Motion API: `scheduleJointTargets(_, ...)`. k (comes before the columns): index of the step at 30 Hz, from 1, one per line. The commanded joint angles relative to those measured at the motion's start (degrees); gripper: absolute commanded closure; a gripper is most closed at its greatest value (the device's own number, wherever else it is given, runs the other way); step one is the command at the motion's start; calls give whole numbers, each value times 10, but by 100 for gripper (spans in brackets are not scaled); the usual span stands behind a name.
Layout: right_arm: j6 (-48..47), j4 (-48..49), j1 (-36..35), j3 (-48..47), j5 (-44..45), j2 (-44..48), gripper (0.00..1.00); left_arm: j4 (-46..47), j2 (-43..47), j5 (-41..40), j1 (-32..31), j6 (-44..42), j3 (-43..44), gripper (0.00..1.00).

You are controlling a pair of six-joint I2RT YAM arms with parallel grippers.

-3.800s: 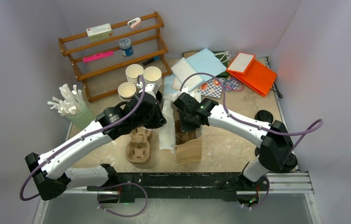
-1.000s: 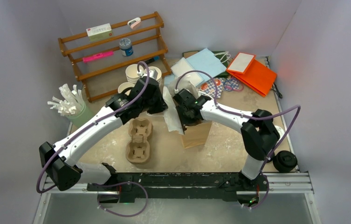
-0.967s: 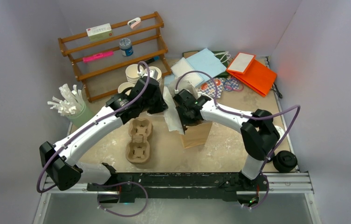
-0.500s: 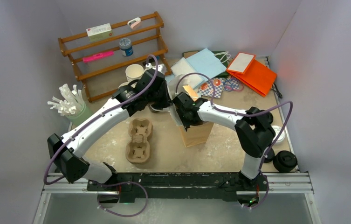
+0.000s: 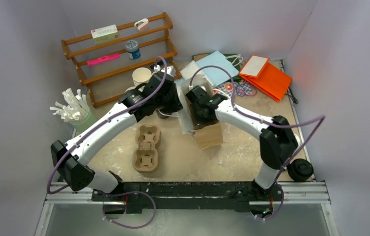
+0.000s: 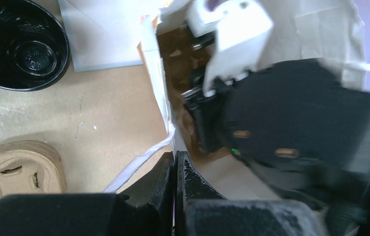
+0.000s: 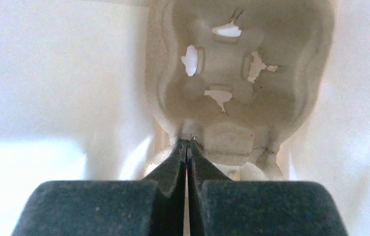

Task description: Pack the takeout coffee

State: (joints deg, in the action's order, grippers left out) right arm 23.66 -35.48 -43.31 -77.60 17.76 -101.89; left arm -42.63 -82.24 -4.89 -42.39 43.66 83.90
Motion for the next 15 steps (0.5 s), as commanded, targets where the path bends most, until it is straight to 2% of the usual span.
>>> scheduleJointTargets(1,-8,2,36,-16,-29,63,100,0,1,0,0,-27,16,100)
scheduleJointTargets(5,-3,13,55,0,-50,75,100,-3,6,-9,0,-54,2,100)
scheduleJointTargets(11,7,19,71,-7,-75,66,100,19,1,20,0,-60,3,100)
scheduleJointTargets(15,-5,-3,72,-13,-88,40,100,25,-4,25,0,-61,11,100)
